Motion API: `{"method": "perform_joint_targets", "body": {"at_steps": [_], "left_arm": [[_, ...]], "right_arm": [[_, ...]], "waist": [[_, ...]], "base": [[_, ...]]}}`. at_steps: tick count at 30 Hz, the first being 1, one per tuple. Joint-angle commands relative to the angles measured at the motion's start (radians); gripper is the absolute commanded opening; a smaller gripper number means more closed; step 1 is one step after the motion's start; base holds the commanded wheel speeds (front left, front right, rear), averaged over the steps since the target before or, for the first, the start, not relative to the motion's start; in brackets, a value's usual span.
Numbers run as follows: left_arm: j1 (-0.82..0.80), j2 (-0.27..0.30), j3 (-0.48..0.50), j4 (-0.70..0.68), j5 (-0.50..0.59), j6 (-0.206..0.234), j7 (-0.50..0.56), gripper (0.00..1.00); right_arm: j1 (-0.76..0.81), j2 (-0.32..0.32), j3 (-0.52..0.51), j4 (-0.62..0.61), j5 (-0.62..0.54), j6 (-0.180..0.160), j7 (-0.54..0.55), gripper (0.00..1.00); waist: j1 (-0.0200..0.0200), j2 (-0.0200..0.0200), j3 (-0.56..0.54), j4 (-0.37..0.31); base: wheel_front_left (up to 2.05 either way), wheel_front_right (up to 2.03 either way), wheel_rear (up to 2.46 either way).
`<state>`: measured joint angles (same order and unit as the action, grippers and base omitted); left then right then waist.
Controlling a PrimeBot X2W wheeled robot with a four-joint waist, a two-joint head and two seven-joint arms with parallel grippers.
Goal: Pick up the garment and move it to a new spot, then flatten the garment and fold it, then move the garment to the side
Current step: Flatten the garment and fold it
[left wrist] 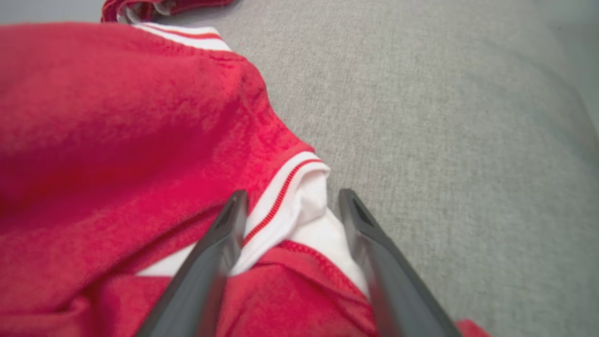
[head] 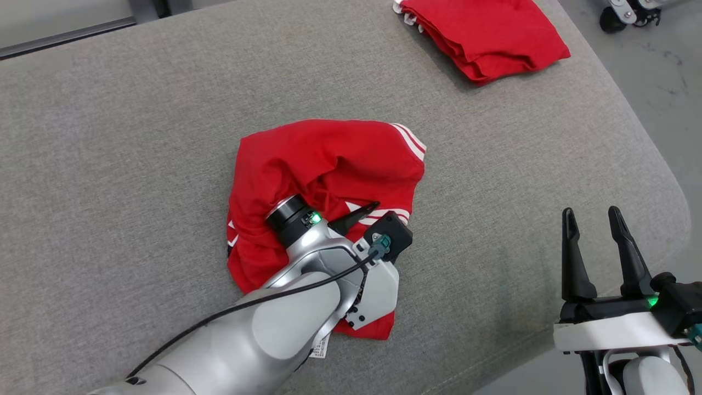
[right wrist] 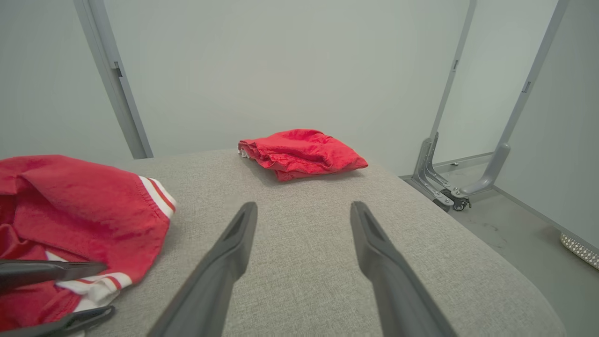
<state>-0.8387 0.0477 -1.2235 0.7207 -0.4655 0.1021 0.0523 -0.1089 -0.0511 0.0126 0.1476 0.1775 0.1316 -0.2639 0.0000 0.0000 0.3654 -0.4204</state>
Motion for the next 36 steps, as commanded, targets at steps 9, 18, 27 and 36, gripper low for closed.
{"method": "perform_joint_targets", "body": {"at_steps": [9,18,27,36], "left_arm": [[-0.060,0.004,0.008,0.007,-0.118,0.031,-0.118,0.00],[-0.198,0.004,0.170,-0.182,-0.444,-0.005,-0.303,0.00],[-0.372,0.006,0.513,-0.374,-0.761,0.032,-0.316,0.00],[-0.035,0.005,0.593,-0.416,-0.772,0.058,-0.316,0.00]], "right_arm": [[-0.014,0.000,-0.001,0.006,0.032,-0.002,0.000,1.00],[0.009,-0.001,0.017,0.017,0.022,-0.002,0.000,1.00],[0.048,0.000,0.006,0.018,-0.004,-0.002,0.000,1.00],[0.086,-0.001,-0.027,0.000,-0.010,-0.002,0.000,1.00]], "waist": [[0.0000,0.0000,-0.005,-0.014],[0.0000,0.0000,-0.110,0.001],[0.0000,0.0000,-0.188,0.042],[0.0000,0.0000,-0.203,0.142]], "base": [[0.00,0.00,0.00],[0.00,0.00,0.00],[0.00,0.00,0.00],[0.00,0.00,0.00]]}}
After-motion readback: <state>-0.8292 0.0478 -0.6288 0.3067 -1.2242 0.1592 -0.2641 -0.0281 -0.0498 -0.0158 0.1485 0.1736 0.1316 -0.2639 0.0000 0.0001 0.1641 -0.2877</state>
